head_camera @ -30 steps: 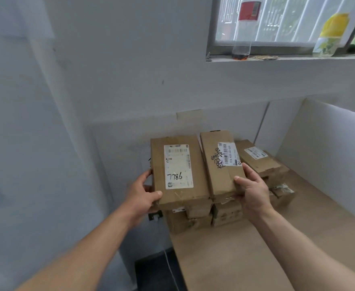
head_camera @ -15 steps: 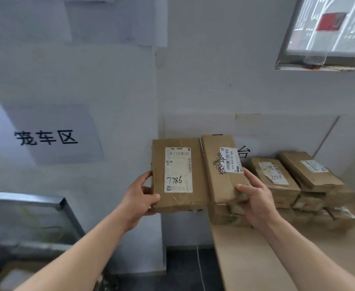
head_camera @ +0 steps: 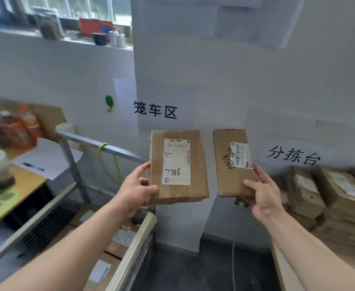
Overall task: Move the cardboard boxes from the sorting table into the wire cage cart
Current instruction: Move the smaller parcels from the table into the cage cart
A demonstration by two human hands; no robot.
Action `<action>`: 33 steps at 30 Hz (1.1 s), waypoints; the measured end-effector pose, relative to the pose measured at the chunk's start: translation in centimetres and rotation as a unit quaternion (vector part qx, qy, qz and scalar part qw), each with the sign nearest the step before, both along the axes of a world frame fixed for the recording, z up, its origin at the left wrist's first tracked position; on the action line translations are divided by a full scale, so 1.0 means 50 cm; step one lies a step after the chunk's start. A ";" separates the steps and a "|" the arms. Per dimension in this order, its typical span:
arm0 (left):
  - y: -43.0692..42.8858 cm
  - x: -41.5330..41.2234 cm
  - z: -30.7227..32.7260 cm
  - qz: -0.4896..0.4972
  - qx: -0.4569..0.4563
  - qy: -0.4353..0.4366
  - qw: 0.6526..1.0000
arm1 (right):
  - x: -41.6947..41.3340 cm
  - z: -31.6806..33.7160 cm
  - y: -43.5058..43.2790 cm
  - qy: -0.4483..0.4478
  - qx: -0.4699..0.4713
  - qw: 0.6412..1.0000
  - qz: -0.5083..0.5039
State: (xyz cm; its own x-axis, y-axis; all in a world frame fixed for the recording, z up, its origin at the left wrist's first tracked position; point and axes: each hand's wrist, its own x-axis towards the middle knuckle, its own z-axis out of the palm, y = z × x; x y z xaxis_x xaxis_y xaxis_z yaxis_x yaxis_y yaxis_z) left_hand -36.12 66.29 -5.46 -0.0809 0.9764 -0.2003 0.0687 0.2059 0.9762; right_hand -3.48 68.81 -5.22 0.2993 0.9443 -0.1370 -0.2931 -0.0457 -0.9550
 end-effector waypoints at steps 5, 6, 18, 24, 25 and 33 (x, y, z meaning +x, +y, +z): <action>-0.090 -0.143 0.003 0.036 0.008 -0.009 0.999 | -0.153 0.008 -0.032 0.000 0.017 0.998 0.054; -0.107 -0.168 0.004 0.044 0.009 -0.013 0.999 | -0.180 0.010 -0.037 0.001 0.019 0.998 0.064; -0.291 -0.412 0.011 0.181 0.021 -0.033 0.983 | -0.471 0.042 -0.060 0.007 0.014 0.981 0.192; -0.395 -0.490 0.004 0.279 0.020 -0.024 0.960 | -0.606 0.028 -0.050 0.006 0.004 0.958 0.285; -0.413 -0.502 0.004 0.297 0.022 -0.020 0.954 | -0.629 0.025 -0.049 0.006 0.000 0.953 0.303; -0.576 -0.527 -0.021 0.438 -0.008 0.038 0.898 | -0.800 -0.009 -0.081 -0.017 -0.021 0.900 0.435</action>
State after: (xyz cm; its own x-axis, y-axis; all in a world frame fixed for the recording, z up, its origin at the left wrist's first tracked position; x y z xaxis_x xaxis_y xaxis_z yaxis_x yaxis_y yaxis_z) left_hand -62.50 37.48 -6.53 -0.8305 0.5292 -0.1741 -0.0592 0.2268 0.9721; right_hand -43.47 64.76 -5.68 -0.5452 0.8181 -0.1826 -0.0993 -0.2794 -0.9550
